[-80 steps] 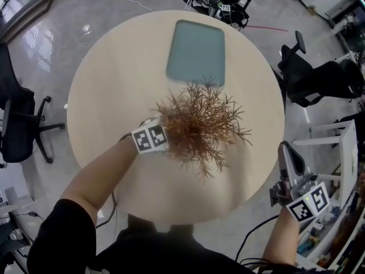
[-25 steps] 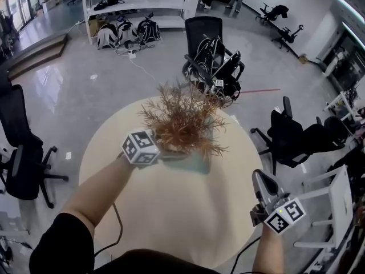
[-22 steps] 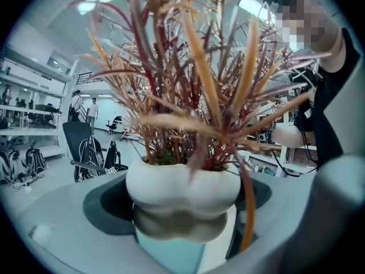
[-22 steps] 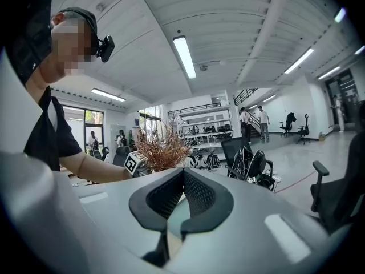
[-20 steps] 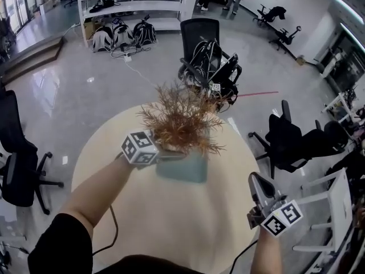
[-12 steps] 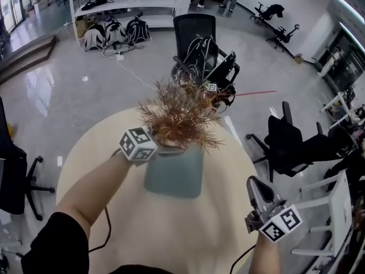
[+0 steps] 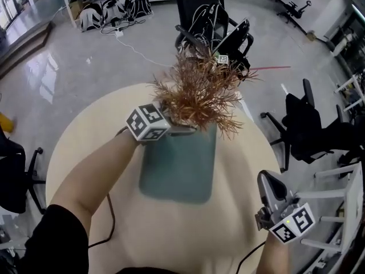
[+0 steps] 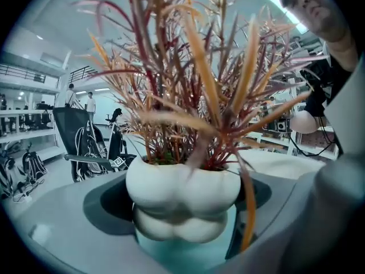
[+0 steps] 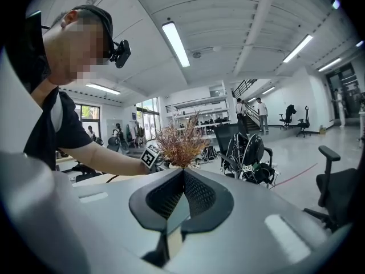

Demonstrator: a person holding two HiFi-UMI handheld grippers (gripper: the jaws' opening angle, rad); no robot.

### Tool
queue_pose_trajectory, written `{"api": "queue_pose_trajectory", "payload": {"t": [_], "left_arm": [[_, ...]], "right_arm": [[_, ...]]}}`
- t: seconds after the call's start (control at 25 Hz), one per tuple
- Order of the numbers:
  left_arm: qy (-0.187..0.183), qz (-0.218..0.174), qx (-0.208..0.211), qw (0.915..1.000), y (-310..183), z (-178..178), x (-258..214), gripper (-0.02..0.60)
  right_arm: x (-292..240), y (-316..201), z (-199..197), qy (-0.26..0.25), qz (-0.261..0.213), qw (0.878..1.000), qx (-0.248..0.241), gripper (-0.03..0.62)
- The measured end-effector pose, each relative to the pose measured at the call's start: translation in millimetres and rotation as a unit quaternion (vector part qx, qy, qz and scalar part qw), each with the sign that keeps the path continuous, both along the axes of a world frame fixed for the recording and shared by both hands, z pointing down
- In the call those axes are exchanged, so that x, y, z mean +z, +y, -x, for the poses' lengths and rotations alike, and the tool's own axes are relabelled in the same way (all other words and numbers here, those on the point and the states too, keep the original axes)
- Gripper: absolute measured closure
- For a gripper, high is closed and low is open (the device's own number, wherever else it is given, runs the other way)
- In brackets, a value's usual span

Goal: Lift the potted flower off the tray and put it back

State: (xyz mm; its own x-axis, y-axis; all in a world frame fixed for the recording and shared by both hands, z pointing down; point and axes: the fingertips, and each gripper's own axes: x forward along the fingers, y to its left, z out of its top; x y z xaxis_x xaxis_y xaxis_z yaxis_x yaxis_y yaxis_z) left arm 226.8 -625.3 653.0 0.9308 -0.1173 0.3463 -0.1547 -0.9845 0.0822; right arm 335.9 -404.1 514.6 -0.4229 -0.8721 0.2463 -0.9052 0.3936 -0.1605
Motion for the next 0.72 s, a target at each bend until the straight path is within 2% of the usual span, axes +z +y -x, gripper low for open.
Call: {"api": "queue_pose_trajectory", "payload": {"t": [0.2,0.44,0.6,0.72], "left_arm": [[-0.04,-0.014,0.014,0.999,-2.1,-8.6,23.8,0.078],[-0.108,0.025,0.047,0.9928,4.4,-8.8,46.9,0.077],[-0.107,0.028,0.04,0.993,5.3,-8.7,47.2,0.077],[-0.075,0.034,0.032,0.9961,8.3,-9.0,29.8,0.075]], "right_arm": [[14.2,-6.8,-2.1,-0.008,-0.002,1.0,-0.005,0.579],[21.9,-7.7,-0.6,-0.014,0.006,1.0,-0.006,0.579],[19.9,-5.5,2.5,-0.015,0.006,1.0,-0.009,0.579],[18.8,-4.4,5.1,-0.016,0.008,1.0,-0.011,0.579]]}}
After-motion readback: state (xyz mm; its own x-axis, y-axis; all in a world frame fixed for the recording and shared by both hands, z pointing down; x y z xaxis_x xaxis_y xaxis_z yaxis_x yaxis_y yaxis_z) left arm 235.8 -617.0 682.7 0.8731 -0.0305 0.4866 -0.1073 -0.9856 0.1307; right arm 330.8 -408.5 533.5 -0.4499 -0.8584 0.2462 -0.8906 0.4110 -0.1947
